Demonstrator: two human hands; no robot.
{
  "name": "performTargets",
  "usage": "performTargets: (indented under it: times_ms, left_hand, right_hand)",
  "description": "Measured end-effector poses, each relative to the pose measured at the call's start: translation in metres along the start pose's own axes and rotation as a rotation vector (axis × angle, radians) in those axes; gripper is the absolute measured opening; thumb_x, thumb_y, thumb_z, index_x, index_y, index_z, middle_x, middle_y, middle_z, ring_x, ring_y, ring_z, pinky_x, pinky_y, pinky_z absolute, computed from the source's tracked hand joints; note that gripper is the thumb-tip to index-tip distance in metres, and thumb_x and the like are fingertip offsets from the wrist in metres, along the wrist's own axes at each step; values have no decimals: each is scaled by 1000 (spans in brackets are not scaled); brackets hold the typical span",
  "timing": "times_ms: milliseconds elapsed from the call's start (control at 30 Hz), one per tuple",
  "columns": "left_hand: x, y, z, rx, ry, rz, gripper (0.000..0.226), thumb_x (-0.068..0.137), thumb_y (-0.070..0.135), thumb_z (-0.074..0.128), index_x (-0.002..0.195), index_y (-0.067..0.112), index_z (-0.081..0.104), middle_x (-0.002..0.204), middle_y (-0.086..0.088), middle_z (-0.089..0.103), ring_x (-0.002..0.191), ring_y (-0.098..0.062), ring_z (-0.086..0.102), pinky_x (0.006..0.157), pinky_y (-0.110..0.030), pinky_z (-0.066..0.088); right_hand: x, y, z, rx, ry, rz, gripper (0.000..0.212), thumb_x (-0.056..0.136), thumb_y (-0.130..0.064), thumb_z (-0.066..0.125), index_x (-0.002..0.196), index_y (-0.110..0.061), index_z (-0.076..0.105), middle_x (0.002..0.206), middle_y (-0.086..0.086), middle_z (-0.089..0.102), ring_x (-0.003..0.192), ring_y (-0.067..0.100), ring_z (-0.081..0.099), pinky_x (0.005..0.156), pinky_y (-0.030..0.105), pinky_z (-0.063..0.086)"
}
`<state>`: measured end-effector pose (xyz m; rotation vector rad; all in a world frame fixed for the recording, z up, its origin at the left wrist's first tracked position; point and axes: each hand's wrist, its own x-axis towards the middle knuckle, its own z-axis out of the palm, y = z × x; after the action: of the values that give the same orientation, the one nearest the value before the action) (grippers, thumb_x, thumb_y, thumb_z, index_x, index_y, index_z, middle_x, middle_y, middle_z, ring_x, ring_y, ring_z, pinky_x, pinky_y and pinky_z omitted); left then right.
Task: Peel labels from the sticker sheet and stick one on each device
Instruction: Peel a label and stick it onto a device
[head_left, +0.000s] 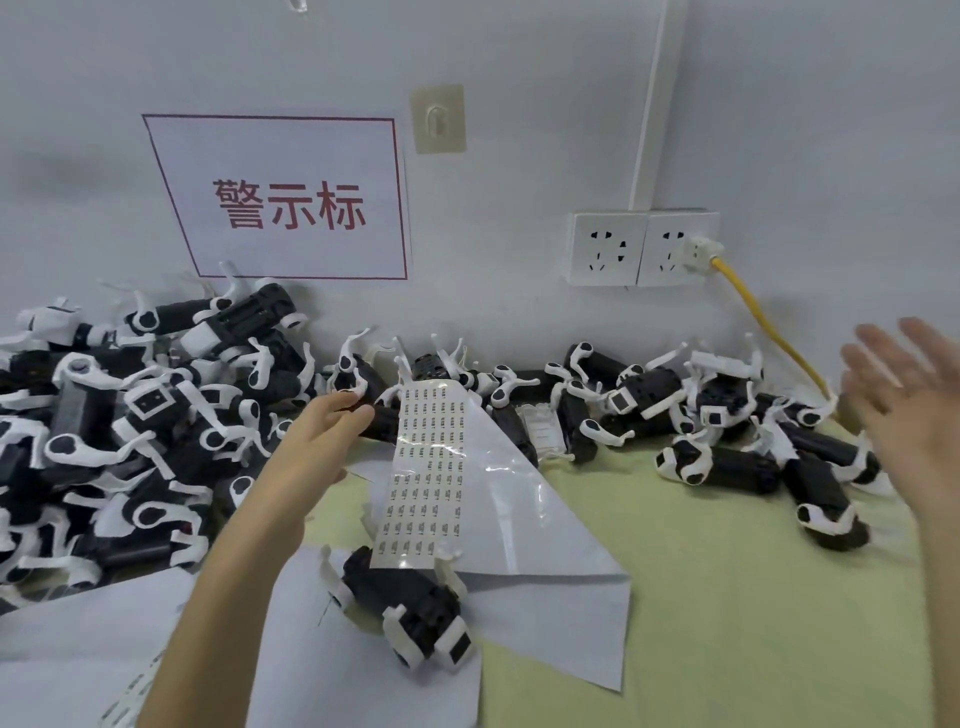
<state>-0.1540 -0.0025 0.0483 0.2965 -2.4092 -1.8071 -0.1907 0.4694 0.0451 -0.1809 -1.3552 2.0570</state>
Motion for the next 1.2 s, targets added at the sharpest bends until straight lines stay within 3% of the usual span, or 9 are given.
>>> performTargets:
  times_ms: [100, 267, 367, 433, 533, 633, 800, 1000, 1200]
  left_hand:
    - [1, -1, 0, 21, -6, 19, 41, 104, 38, 53, 143, 27, 52, 138, 5, 55, 124, -17, 56, 106, -41, 46]
    - [-1, 0, 9, 142, -184, 24, 23, 103, 39, 52, 124, 36, 62, 126, 10, 66, 121, -15, 60, 105, -43, 47]
    - [-7, -4, 23, 382, -427, 16, 40, 100, 55, 50, 137, 41, 55, 133, 17, 60, 120, -7, 58, 97, -32, 47]
    - [-8, -5, 32, 472, -404, 41, 51, 99, 59, 50, 146, 38, 46, 143, 17, 53, 118, -4, 54, 85, -23, 46]
    - [-9, -5, 38, 512, -388, 54, 54, 100, 56, 50, 149, 32, 44, 150, 10, 49, 119, -9, 56, 100, -35, 50]
    - [-8, -5, 35, 520, -406, 32, 51, 100, 56, 50, 146, 33, 47, 146, 10, 52, 116, -10, 59, 101, -39, 52]
    - [-5, -7, 29, 528, -386, 35, 50, 100, 59, 48, 144, 35, 49, 142, 13, 54, 99, 1, 60, 75, -22, 50]
    - [-1, -12, 27, 571, -419, 30, 47, 100, 60, 48, 140, 35, 53, 135, 11, 61, 99, 3, 58, 73, -19, 44]
    - [-3, -11, 31, 544, -420, 39, 45, 101, 57, 49, 138, 34, 55, 129, 12, 63, 96, 5, 59, 73, -20, 47]
  right_hand:
    - [-28, 7, 49, -71, -176, 50, 21, 101, -11, 49, 98, -19, 69, 83, -3, 77, 76, 13, 74, 72, 20, 58]
    - [-76, 47, 126, -496, -444, 6, 25, 97, 2, 56, 88, -17, 69, 81, 7, 72, 60, 6, 68, 61, 17, 55]
    - [-93, 84, 160, -715, -579, -19, 15, 93, -3, 64, 90, -15, 72, 82, 8, 74, 69, 15, 70, 65, 25, 52]
    - [-97, 110, 177, -879, -625, -41, 9, 91, -10, 68, 97, -15, 72, 83, 0, 72, 73, 15, 66, 66, 23, 47]
    - [-95, 136, 196, -987, -661, -44, 15, 88, -19, 70, 101, -24, 66, 86, -17, 63, 80, 10, 61, 70, 20, 43]
    - [-86, 150, 205, -1139, -705, -21, 31, 86, -36, 73, 112, -26, 58, 101, -6, 65, 94, 19, 61, 78, 31, 44]
    - [-83, 152, 211, -1265, -808, -9, 37, 81, -43, 76, 108, -27, 58, 102, -4, 63, 97, 22, 58, 78, 30, 42]
    - [-73, 129, 200, -1058, -644, 22, 16, 81, -22, 78, 82, -17, 64, 82, -3, 65, 82, 19, 61, 60, 24, 41]
    - [-75, 93, 179, -351, -629, 432, 25, 97, -16, 64, 118, -4, 70, 114, 14, 73, 104, 32, 66, 84, 34, 47]
